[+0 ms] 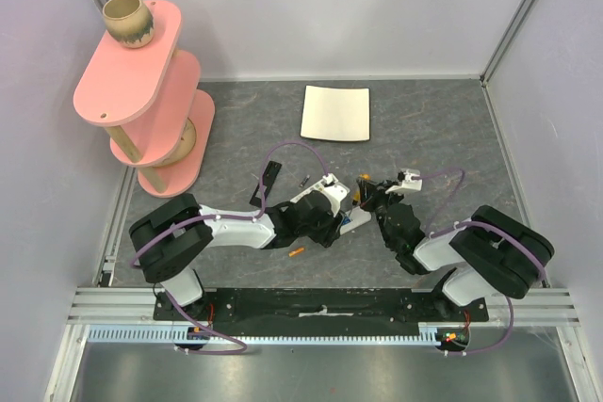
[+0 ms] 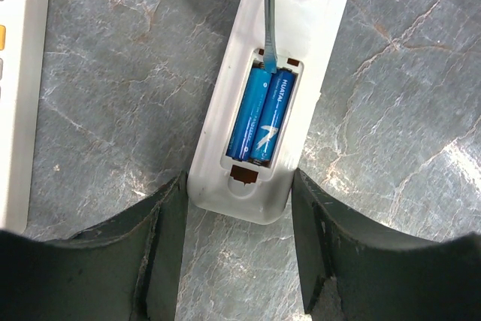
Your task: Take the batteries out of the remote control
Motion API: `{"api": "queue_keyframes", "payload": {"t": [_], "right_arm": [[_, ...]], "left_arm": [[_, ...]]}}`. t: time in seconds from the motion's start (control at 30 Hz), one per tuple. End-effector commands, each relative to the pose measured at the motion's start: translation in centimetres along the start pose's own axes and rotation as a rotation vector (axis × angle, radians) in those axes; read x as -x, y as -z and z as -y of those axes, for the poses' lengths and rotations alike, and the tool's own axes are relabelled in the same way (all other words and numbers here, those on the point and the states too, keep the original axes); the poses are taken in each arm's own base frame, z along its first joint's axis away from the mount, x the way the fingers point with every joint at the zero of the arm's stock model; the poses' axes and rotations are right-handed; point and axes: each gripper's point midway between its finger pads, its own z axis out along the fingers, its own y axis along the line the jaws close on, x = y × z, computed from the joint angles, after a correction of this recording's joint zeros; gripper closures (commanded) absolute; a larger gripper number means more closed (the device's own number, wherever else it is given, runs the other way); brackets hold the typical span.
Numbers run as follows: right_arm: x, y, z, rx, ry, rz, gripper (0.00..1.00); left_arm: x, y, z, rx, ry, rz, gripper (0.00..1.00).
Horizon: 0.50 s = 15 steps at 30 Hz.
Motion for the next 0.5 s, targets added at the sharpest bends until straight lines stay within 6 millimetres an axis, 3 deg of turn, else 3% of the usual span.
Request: {"api": "queue_keyframes", "payload": {"t": [0.0, 0.33, 0.47], "right_arm": [[-1.3, 1.4, -2.1, 0.153, -0.224, -0.107, 1.0], [0.8, 1.8, -3.2, 0.247, -0.365, -0.093, 1.0], [1.5, 1.5, -3.1, 0.25, -0.326, -0.058, 1.0]], "left_arm": [[-8.3, 0.8, -0.9, 0.026, 0.044, -0.269, 0.98], [-8.1, 0.4, -0.9, 0.024, 0.045, -0.255, 0.98], [-8.1, 0.5, -0.9, 0.026, 0.044, -0.256, 0.98]]}}
